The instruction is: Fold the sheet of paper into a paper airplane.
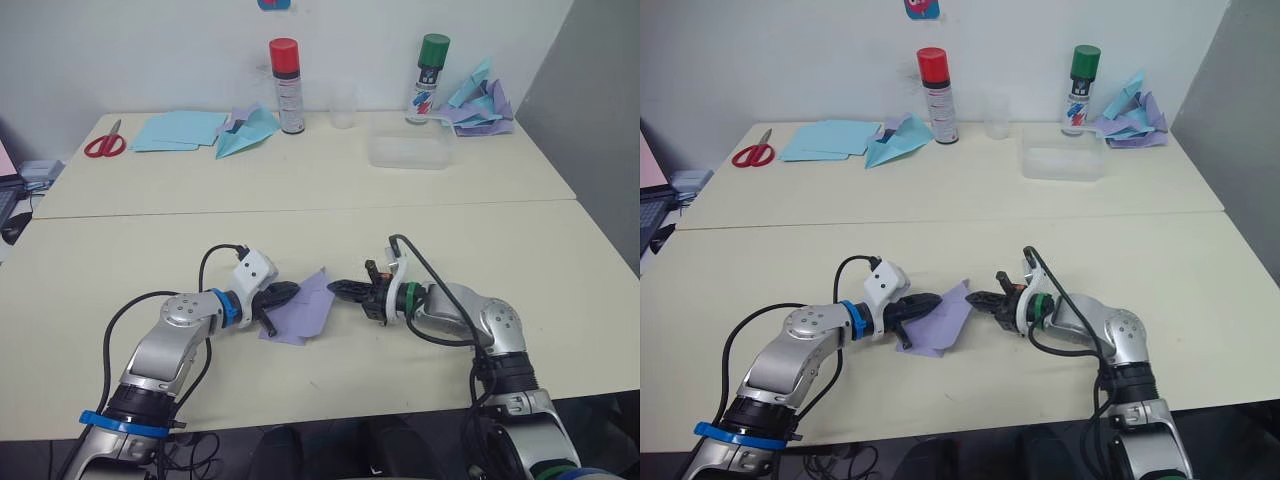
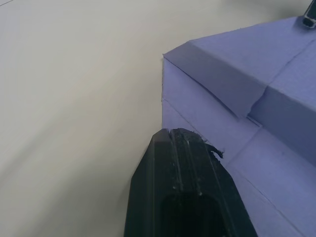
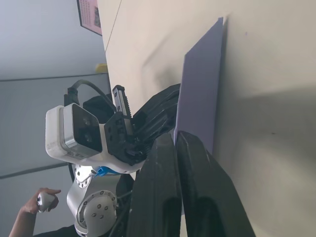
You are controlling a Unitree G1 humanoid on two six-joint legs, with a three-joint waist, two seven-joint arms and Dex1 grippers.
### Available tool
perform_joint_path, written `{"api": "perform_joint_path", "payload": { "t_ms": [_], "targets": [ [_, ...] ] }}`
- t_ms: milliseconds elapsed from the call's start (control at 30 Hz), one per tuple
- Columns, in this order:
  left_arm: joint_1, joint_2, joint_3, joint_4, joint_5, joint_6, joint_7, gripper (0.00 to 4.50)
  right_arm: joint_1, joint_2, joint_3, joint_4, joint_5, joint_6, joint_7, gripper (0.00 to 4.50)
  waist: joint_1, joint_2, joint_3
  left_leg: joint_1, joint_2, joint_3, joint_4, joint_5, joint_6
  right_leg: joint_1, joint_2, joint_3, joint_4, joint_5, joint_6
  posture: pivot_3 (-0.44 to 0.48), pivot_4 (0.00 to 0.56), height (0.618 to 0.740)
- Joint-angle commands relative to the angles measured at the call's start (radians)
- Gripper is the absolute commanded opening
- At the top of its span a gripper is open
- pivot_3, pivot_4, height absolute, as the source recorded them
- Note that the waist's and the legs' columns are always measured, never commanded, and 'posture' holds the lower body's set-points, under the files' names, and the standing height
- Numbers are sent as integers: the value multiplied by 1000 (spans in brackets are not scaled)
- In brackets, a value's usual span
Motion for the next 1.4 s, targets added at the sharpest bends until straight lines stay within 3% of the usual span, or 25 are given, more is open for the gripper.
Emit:
{"api": "perform_joint_path", "payload": {
  "t_ms": [33, 333, 600, 733, 1033, 1367, 1400],
  "targets": [
    [29, 9, -30, 52, 32, 32, -4, 0, -25, 17, 8, -36, 27, -11, 18, 37, 0, 0, 0, 0, 0, 0, 0, 0, 0, 0, 0, 0, 0, 0, 0, 0, 150, 740],
    [15, 22, -22, 64, 29, 35, -13, 0, -80, 90, 39, 37, -87, -2, 113, 37, 1, 0, 0, 0, 0, 0, 1, 0, 0, 0, 0, 0, 1, 0, 0, 0, 150, 740],
    [39, 33, -15, 41, 23, 57, -15, 0, -153, 147, 46, 149, -317, 21, 288, 37, -1, 0, 0, 0, 1, -1, 1, 0, 0, 0, 0, -1, 1, 0, 0, 0, 150, 740],
    [55, 38, -7, 30, 22, 58, -14, 0, -166, 164, 16, 170, -380, 35, 361, 946, 0, 0, 0, 0, 1, 0, 1, 0, 0, 0, 0, -1, 1, 0, 0, 0, 150, 740],
    [70, 35, -2, 13, 22, 63, -11, 0, -184, 220, -70, 189, -408, 75, 391, 4320, 0, 0, 0, 0, 1, 0, 1, 0, 0, 0, 0, -1, 1, 0, 0, 0, 150, 740],
    [69, 35, -5, 7, 25, 62, -15, 0, -182, 268, -126, 199, -457, 99, 374, 4445, 0, 0, 0, 0, 1, -1, 1, 0, 0, 0, 0, -1, 1, 0, 0, 0, 150, 740],
    [71, 36, -6, 5, 25, 62, -16, 0, -179, 270, -127, 197, -464, 105, 374, 4083, 0, 0, 0, 0, 1, -1, 1, 0, 0, 0, 0, -1, 1, 0, 0, 0, 150, 740]
  ]
}}
